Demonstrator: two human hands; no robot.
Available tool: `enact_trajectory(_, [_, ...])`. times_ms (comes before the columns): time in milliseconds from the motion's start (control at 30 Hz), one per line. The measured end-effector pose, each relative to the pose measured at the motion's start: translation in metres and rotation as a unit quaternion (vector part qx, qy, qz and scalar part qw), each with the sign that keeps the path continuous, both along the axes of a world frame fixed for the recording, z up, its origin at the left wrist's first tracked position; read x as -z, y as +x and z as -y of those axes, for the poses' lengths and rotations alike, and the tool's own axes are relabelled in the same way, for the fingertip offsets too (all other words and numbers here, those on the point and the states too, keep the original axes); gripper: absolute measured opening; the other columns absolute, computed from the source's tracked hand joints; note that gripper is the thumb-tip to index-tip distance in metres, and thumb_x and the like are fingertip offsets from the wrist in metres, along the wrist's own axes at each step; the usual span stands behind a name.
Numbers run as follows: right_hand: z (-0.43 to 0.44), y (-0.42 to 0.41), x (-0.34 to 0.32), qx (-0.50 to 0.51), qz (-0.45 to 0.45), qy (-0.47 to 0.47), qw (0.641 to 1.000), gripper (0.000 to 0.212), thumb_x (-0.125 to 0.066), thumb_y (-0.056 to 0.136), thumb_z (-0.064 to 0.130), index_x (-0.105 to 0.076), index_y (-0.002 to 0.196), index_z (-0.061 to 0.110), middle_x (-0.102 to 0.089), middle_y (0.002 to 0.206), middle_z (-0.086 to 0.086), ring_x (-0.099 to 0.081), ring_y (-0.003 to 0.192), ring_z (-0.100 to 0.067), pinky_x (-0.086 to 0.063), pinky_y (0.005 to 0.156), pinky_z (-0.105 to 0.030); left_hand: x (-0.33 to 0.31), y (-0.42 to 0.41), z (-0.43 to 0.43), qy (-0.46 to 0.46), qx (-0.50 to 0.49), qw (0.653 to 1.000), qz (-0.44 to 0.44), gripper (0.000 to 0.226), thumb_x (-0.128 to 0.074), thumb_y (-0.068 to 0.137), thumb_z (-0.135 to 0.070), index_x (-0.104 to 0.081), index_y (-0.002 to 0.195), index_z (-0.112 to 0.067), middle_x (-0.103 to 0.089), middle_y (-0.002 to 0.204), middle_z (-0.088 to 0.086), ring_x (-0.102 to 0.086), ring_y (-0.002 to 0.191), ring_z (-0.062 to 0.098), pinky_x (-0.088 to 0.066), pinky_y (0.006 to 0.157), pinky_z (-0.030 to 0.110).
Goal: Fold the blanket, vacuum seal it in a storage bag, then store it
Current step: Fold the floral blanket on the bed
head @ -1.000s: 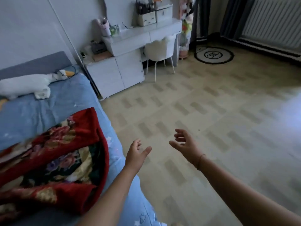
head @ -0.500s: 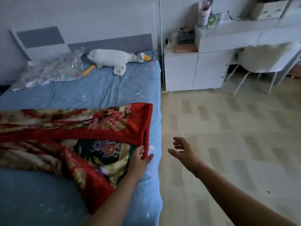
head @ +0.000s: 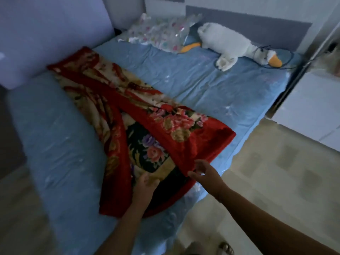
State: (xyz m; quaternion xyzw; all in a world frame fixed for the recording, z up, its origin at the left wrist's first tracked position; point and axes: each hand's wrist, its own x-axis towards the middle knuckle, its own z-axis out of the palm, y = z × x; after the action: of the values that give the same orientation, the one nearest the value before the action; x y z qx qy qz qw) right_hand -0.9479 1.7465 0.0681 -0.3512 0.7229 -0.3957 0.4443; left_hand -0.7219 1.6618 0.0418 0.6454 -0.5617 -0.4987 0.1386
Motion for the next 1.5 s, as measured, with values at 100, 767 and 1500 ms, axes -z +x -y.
enact_trajectory(100, [0.032,0.008,0.023,-0.076,0.023,0.032,0.996,0.053,-0.076,0.079,0.024,-0.051,0.125,0.015,-0.059,0.11,-0.003,-0.059,0.105,-0.02,-0.043,0.083,-0.019,0.011,0.017,-0.003,-0.014,-0.091,0.995,0.025,0.049,-0.076,0.082,-0.032,-0.057,0.123,-0.011,-0.058,0.118,0.006,-0.057,0.113,0.025,-0.047,0.1,0.047])
enact_trajectory(767, [0.095,0.13,0.15,-0.314,0.204,0.195,0.907,0.06,-0.068,0.087,0.021,-0.04,0.137,0.006,-0.051,0.133,-0.012,-0.055,0.105,-0.013,-0.046,0.062,-0.007,0.14,0.084,-0.005,0.053,-0.573,0.814,-0.085,0.071,-0.064,0.083,-0.06,-0.059,0.127,-0.005,-0.061,0.124,0.014,-0.057,0.117,0.036,-0.048,0.1,0.046])
enact_trajectory(1500, [0.141,-0.016,0.106,0.039,0.298,0.183,0.936,0.016,-0.061,0.091,0.017,-0.059,0.106,0.013,-0.061,0.104,-0.006,-0.058,0.088,-0.018,-0.049,0.081,-0.032,0.076,-0.037,-0.007,-0.172,-0.206,0.949,0.165,0.07,-0.076,0.068,-0.056,-0.058,0.122,-0.016,-0.056,0.124,0.001,-0.049,0.114,0.018,-0.04,0.096,0.036])
